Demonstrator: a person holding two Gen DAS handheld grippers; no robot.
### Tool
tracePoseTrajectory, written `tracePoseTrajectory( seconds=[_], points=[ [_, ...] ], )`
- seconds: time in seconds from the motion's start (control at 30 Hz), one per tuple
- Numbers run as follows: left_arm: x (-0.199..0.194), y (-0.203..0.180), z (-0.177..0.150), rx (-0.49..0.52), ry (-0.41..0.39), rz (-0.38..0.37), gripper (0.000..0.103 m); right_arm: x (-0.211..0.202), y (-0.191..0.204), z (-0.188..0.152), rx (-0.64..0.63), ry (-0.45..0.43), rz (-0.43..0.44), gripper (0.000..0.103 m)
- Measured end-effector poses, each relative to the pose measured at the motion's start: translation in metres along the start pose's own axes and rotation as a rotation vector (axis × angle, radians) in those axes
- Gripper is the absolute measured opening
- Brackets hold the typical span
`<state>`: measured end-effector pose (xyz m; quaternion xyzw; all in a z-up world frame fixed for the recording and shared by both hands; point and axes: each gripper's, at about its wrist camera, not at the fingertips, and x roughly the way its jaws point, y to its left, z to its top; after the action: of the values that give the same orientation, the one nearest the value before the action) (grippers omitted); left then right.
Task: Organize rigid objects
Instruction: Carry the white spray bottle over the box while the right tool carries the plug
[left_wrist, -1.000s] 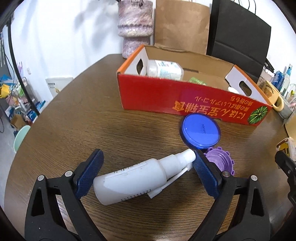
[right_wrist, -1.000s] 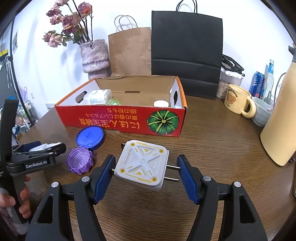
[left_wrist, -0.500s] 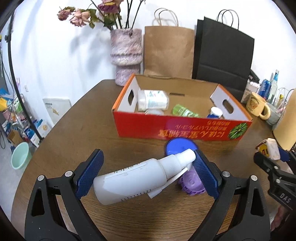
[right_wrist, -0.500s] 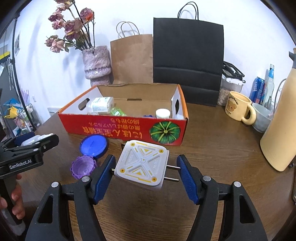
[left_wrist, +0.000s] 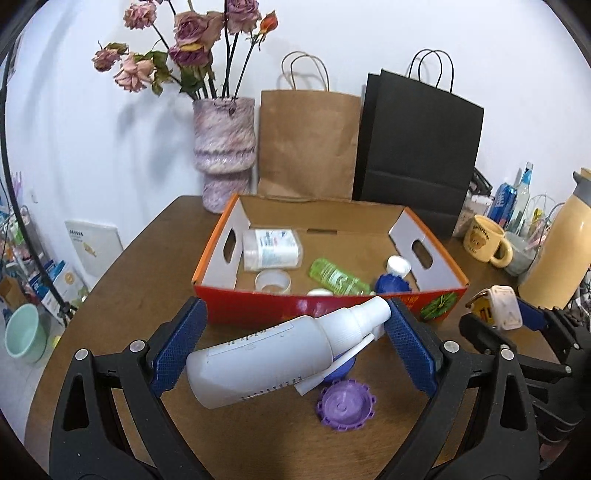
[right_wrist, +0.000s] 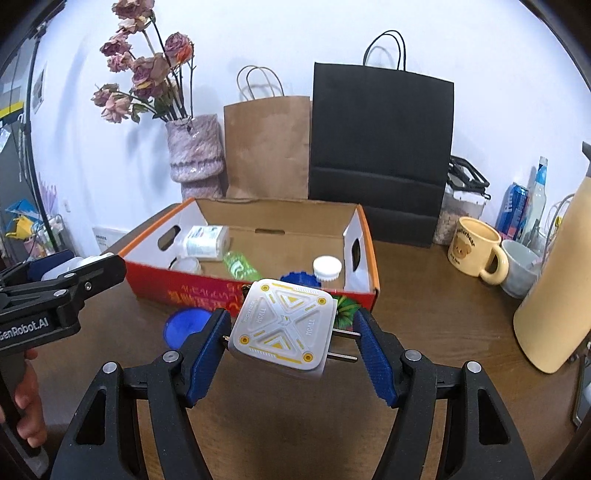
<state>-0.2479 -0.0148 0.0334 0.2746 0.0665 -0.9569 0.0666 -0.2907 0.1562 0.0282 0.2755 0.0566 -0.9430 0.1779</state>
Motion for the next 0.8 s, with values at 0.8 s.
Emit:
tracePoseTrajectory(
  seconds=[0.8],
  points=[
    [0.046, 0.000, 0.044, -0.039, -0.044, 0.016, 0.094, 0.051, -0.001, 0.041, 0.027, -0.025, -0.005, 0.073]
  ],
)
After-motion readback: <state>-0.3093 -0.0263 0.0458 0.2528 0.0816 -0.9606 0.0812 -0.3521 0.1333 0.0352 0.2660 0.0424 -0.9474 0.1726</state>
